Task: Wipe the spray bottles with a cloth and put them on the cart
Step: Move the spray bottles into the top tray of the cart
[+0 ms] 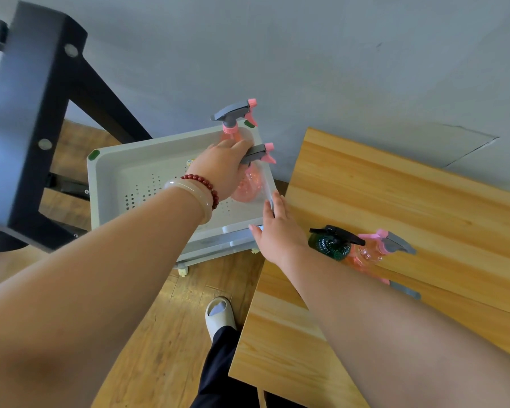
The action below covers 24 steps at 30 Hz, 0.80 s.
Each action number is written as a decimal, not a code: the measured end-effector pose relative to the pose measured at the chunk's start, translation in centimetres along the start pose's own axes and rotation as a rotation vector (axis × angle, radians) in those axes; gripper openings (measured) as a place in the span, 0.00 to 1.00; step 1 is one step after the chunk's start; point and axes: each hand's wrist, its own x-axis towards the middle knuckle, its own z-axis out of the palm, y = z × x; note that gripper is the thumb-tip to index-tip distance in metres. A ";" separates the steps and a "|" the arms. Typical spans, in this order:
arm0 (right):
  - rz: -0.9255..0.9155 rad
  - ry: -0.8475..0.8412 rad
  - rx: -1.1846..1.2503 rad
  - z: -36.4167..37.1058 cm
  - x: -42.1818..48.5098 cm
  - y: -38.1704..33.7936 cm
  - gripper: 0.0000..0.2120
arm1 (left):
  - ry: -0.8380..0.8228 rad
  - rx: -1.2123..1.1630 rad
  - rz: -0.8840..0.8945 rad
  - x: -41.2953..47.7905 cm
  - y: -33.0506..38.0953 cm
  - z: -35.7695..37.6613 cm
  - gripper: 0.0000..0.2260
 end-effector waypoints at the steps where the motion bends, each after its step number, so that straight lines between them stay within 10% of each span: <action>1: 0.003 -0.001 0.006 -0.1 0.0 -0.1 0.33 | 0.010 -0.006 -0.005 -0.3 0.0 0.0 0.14; 24: 0.022 0.254 0.100 -4.7 -8.1 4.2 0.23 | 0.007 -0.091 -0.090 -9.6 5.7 3.5 0.20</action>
